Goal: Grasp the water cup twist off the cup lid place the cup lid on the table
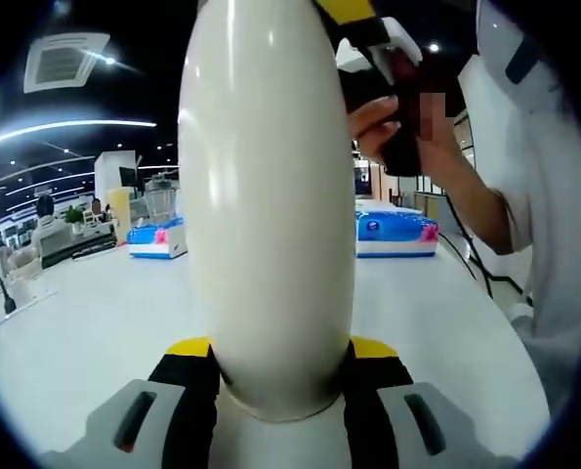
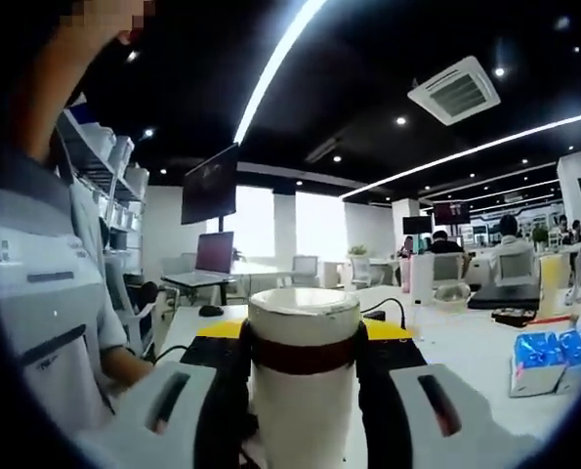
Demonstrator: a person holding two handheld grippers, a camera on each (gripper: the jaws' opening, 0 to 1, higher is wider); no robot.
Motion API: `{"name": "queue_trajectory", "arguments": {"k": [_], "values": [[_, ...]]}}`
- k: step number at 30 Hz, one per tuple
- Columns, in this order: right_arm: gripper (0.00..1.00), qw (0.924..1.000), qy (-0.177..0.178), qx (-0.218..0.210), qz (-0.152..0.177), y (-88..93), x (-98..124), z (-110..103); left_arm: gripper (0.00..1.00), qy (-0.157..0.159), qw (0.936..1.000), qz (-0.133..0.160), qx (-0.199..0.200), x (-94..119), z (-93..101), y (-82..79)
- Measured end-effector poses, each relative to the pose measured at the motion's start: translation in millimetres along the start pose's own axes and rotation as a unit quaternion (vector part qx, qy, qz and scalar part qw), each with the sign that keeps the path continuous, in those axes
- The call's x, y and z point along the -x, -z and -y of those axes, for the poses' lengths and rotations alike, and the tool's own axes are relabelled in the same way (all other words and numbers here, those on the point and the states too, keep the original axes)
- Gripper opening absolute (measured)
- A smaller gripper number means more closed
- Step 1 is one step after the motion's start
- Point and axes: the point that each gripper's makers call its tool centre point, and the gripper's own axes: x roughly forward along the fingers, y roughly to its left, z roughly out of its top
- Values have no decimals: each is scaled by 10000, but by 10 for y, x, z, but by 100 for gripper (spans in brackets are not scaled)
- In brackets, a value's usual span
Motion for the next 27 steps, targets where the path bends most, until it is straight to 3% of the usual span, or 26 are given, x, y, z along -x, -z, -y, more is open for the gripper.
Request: {"name": "queue_trajectory", "arguments": {"k": [11, 27], "values": [[45, 9990, -436, -122, 52, 22, 5, -27, 51, -18, 10000, -3, -4, 2, 1, -2], [46, 9991, -414, 6, -64, 61, 11, -45, 51, -29, 10000, -6, -15, -1, -1, -5]]}}
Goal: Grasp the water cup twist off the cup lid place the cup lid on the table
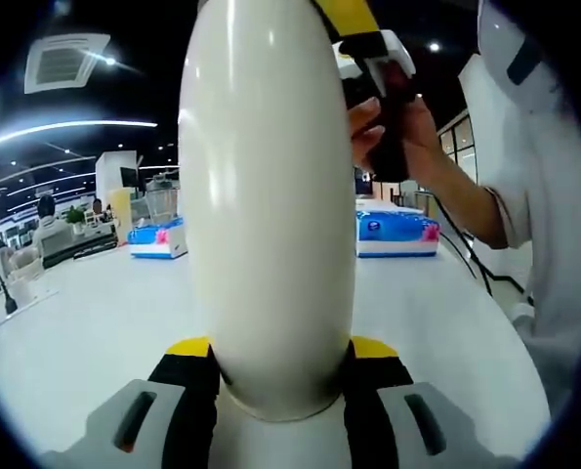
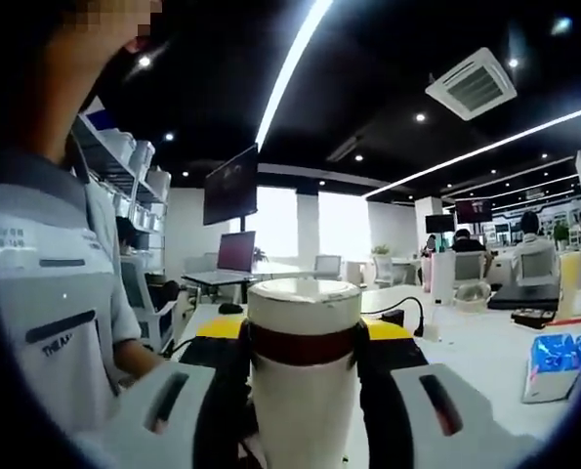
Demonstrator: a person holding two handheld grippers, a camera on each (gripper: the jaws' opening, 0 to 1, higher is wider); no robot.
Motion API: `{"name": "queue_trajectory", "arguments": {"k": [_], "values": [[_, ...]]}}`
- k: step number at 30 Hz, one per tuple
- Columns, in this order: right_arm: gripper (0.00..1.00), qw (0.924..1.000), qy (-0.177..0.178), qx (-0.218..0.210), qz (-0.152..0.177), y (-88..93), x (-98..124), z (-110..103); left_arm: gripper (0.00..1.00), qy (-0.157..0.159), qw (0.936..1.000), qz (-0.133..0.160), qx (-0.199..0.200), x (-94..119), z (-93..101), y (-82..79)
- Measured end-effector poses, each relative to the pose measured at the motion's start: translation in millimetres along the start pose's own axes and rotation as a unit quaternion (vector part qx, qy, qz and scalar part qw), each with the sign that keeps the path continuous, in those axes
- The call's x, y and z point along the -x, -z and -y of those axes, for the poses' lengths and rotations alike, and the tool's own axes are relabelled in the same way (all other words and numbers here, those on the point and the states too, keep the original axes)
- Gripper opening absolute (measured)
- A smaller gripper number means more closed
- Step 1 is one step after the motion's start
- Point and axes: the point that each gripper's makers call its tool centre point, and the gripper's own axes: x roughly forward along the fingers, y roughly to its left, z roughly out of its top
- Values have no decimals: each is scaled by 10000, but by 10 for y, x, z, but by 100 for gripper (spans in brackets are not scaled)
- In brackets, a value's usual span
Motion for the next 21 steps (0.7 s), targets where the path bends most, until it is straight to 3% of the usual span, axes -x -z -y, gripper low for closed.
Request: {"name": "queue_trajectory", "arguments": {"k": [5, 10, 13, 16, 19, 21], "values": [[52, 9995, 232, -17, -228, 60, 18, 35, 51, -1, 10000, -1, -3, -3, 0, 0], [63, 9980, 576, -148, -223, 21, 93, 65, 51, 9, 10000, 5, -16, -5, -1, 1], [67, 9970, 765, -66, -125, 0, 138, -20, 51, 14, 10000, 7, -20, -7, -2, 2], [72, 9921, 1213, 87, -301, 25, 181, 15, 51, 17, 10000, 7, -29, -7, -3, 2], [76, 9843, 1705, 389, -237, -83, 206, 45, 51, 20, 10000, 9, -31, -7, -6, 4], [79, 9822, 1816, 439, -182, -131, 200, 22, 51, 20, 10000, 9, -35, -7, -7, 5]]}}
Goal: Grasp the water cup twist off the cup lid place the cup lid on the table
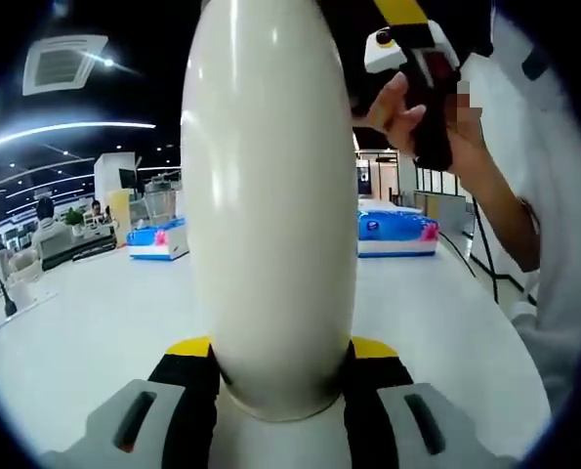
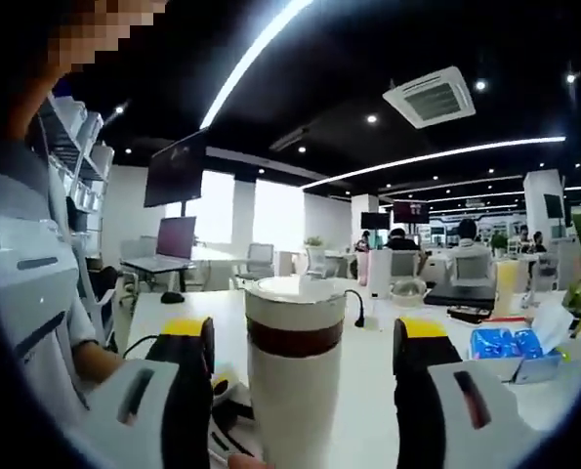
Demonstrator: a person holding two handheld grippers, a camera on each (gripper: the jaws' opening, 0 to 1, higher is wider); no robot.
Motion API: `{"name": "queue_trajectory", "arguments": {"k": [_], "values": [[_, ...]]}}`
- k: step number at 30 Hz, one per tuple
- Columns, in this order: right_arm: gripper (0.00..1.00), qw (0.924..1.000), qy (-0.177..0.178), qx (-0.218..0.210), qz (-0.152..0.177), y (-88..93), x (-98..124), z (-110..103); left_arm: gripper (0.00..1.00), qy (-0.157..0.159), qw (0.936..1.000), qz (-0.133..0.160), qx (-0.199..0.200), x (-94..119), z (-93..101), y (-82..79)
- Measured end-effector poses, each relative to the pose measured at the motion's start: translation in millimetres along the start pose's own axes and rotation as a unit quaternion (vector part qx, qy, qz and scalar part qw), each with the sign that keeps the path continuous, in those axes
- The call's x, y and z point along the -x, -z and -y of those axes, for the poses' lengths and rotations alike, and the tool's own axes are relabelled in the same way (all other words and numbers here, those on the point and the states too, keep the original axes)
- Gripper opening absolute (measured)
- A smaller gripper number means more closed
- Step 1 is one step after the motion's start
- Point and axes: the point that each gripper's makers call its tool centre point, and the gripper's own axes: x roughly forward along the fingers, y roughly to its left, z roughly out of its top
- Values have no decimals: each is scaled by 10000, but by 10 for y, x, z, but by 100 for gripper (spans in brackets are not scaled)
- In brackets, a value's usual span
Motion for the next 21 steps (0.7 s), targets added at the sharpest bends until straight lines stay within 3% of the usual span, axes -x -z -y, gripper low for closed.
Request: {"name": "queue_trajectory", "arguments": {"k": [4, 8, 17, 21], "values": [[86, 9993, 354, 71, 86, -73, -40, -86, 51, 4, 10000, 1, 0, 0, 3, -2], [88, 9943, 1035, 261, 14, -27, -80, -26, 51, 8, 10000, 1, 0, 0, 7, -6], [82, 9828, 1812, 366, -43, -21, -189, -98, 51, 4, 10000, -1, -4, 0, 10, -9], [73, 9778, 2028, 517, -73, -27, -209, -99, 51, 2, 10000, -3, -5, -1, 8, -8]]}}
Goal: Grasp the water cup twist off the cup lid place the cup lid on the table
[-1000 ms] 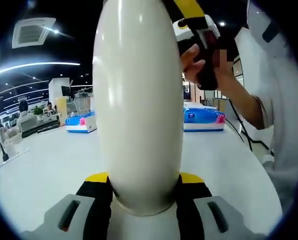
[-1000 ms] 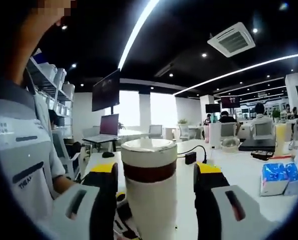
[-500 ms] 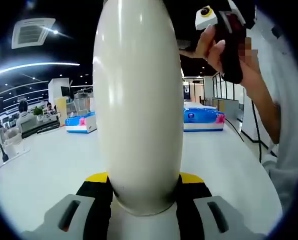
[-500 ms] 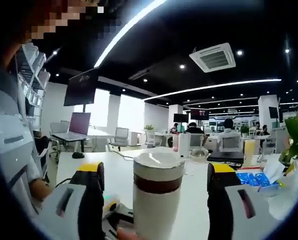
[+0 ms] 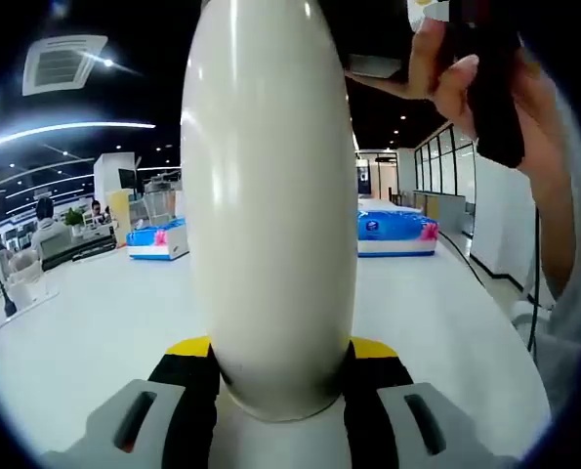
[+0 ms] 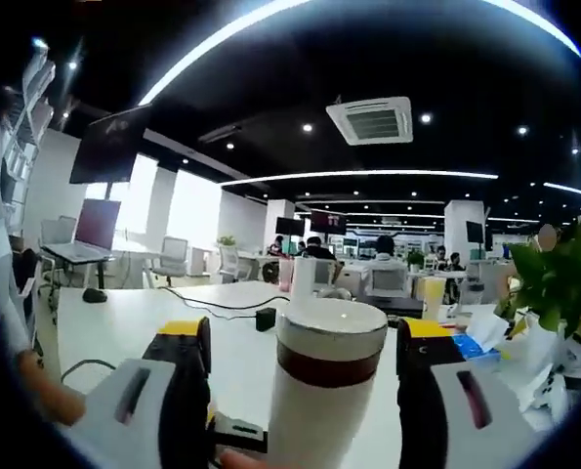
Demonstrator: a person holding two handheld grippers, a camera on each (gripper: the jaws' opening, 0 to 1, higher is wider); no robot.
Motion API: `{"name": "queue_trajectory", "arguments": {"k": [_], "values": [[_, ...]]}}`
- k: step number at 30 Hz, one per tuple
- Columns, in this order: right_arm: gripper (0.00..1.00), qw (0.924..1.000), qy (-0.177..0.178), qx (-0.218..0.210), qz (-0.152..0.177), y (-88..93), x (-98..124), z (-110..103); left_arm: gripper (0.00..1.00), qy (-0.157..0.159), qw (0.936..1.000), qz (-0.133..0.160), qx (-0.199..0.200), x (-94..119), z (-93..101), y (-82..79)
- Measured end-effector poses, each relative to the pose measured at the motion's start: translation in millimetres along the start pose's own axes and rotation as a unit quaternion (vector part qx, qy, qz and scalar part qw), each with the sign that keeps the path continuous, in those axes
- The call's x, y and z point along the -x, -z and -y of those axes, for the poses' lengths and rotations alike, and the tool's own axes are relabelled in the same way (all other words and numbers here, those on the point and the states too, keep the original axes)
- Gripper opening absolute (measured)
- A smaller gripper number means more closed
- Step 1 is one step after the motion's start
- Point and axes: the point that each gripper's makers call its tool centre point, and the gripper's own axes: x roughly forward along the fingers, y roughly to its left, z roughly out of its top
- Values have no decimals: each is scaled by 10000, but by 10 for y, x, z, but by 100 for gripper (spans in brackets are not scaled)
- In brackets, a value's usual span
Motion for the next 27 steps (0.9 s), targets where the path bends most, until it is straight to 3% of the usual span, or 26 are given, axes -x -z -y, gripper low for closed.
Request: {"name": "queue_trajectory", "arguments": {"k": [2, 7, 18, 23, 27], "values": [[66, 9999, 155, 33, 21, 0, 0, 29, 51, -2, 10000, -1, -1, 1, 0, 1], [62, 9987, 490, -136, -38, 48, -14, 167, 51, -8, 10000, -3, -4, 2, 0, 4], [55, 9986, 519, -122, 57, 13, -32, 200, 51, -16, 10000, -6, -7, 9, -8, 7], [47, 9982, 600, 43, 35, 12, -14, 244, 51, -11, 10000, -8, -3, 6, -7, 8], [47, 9991, 427, -34, 51, 16, -18, 252, 51, -4, 10000, -5, 3, 4, -3, 9]]}}
